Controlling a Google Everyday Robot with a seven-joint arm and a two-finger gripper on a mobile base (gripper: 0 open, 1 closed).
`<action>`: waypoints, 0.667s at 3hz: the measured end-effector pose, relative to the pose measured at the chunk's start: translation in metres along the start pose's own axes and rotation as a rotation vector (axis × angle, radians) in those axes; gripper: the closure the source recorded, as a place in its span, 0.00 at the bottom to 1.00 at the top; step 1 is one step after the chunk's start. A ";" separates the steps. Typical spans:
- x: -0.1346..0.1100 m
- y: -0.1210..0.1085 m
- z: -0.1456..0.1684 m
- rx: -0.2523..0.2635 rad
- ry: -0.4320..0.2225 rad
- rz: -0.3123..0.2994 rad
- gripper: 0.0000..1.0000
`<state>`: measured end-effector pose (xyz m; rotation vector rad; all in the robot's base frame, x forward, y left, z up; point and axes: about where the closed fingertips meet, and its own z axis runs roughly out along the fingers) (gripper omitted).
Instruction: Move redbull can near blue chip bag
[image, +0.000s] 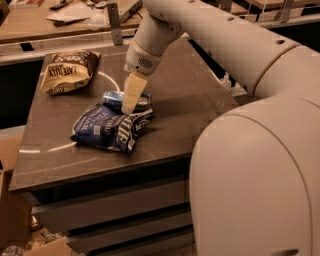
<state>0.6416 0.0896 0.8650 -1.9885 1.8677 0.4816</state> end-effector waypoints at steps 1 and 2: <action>0.005 -0.007 -0.002 0.030 -0.108 0.000 0.00; 0.037 -0.020 -0.056 0.209 -0.416 0.097 0.00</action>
Offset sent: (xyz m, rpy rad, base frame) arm 0.0557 -0.1741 0.0688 0.7013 -0.2488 -0.4242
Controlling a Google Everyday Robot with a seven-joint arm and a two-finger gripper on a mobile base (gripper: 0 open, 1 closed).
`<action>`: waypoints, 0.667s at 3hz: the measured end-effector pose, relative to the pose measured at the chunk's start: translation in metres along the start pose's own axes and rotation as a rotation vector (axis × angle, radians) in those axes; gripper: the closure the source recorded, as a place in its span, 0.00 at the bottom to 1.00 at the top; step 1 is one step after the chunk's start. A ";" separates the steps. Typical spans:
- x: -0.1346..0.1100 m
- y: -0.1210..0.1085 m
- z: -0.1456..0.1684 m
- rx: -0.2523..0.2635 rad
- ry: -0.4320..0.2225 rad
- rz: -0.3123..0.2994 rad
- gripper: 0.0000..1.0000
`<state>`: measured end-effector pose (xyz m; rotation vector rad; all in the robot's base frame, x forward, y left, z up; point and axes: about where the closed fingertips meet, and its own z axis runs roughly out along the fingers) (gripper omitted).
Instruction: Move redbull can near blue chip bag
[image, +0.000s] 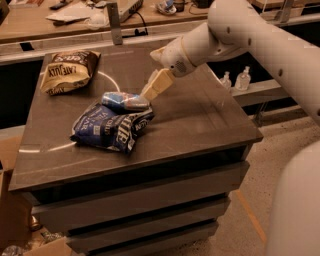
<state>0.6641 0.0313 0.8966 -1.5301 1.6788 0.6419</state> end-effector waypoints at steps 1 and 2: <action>0.019 -0.030 -0.055 0.176 -0.149 0.086 0.00; 0.023 -0.033 -0.066 0.202 -0.158 0.101 0.00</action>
Offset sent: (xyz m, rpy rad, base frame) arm 0.0151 -0.0488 0.0168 0.1376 -0.0500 -0.1431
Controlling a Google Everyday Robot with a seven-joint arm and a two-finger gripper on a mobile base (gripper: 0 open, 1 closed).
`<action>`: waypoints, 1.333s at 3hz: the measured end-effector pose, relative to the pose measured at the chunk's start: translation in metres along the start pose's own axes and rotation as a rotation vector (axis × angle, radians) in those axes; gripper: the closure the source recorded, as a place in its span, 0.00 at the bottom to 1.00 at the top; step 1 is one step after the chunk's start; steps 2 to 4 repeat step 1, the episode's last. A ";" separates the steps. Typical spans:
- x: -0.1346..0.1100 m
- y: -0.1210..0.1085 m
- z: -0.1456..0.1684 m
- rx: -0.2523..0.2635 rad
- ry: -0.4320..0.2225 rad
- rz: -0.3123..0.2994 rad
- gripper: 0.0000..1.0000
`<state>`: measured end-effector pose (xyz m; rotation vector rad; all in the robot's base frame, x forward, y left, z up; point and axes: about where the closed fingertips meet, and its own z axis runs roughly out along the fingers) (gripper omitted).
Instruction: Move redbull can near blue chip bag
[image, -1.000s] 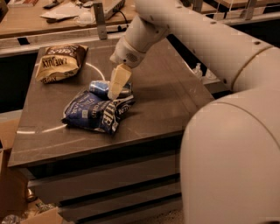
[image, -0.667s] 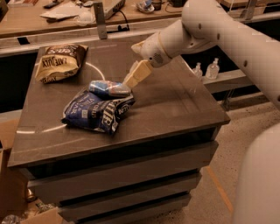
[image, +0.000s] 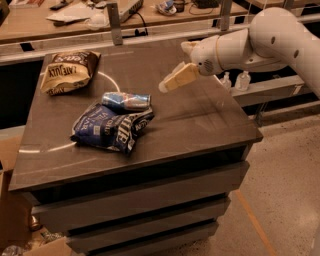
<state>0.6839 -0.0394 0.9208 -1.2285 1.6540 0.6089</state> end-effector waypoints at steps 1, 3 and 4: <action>0.000 0.000 0.000 0.000 0.000 0.000 0.00; 0.000 0.000 0.000 0.000 0.000 0.000 0.00; 0.000 0.000 0.000 0.000 0.000 0.000 0.00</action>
Offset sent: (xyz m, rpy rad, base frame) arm 0.0000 0.0000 0.0000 0.0000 0.0000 0.0000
